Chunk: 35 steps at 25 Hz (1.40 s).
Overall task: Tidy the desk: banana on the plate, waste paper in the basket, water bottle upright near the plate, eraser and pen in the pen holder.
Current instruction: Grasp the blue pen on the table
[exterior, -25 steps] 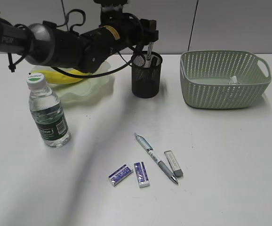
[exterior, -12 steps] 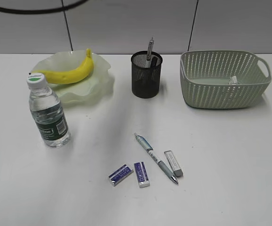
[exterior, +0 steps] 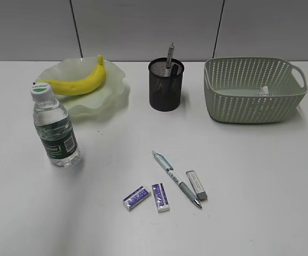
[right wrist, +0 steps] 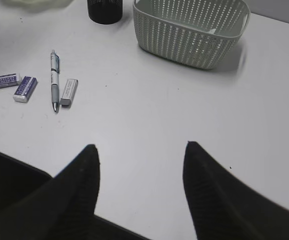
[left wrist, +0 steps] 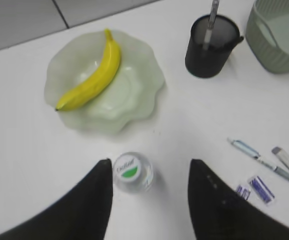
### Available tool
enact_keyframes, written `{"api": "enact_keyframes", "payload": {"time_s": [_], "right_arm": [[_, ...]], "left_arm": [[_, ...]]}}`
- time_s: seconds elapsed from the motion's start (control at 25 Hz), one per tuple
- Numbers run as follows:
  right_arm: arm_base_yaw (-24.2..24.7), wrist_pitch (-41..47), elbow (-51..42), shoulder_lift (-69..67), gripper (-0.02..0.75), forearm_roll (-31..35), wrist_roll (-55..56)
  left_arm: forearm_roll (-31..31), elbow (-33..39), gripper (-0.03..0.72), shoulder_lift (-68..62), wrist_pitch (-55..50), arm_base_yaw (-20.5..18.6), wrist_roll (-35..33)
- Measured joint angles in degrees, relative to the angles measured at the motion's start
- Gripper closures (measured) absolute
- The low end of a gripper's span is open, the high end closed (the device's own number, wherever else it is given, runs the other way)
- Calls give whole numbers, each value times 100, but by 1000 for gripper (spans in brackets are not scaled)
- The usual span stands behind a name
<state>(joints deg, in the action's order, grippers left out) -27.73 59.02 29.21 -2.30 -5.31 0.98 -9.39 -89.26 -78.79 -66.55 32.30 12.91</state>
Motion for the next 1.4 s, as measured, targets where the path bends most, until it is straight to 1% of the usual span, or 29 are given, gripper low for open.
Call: {"api": "enact_keyframes", "payload": {"time_s": [0.12,0.2,0.36,0.44,0.48,0.6,0.76,0.88,1.0,1.04,1.16,1.28,1.4], "right_arm": [[0,0,0,0,307,0,0],[0,0,0,0,307,0,0],[0,0,0,0,307,0,0],[0,0,0,0,307,0,0],[0,0,0,0,307,0,0],[0,0,0,0,307,6,0],[0,5,0,0,307,6,0],[0,-1,0,0,307,6,0],[0,-75,35,-127,307,6,-5],[0,-215,67,-257,307,6,-5],[0,-1044,190,-871,307,121,-98],[0,-1834,382,-1932,307,531,-535],[0,-2339,754,-3419,307,1187,-1132]], "left_arm": [[-13,317,337,535,-246,0,0],[-18,789,341,989,-268,0,0],[71,2080,344,2181,-290,0,0],[132,2903,344,2853,-283,0,0],[158,3316,345,3413,-256,0,0],[278,4339,345,4379,-96,0,0],[418,5330,345,5703,49,0,0],[436,5697,348,6575,275,0,0],[454,5776,353,7237,509,0,-20],[443,5788,353,7407,526,0,-31],[431,5819,353,7684,538,0,-84],[479,5836,359,7739,538,0,-208],[552,5836,370,7739,562,0,-370]]}}
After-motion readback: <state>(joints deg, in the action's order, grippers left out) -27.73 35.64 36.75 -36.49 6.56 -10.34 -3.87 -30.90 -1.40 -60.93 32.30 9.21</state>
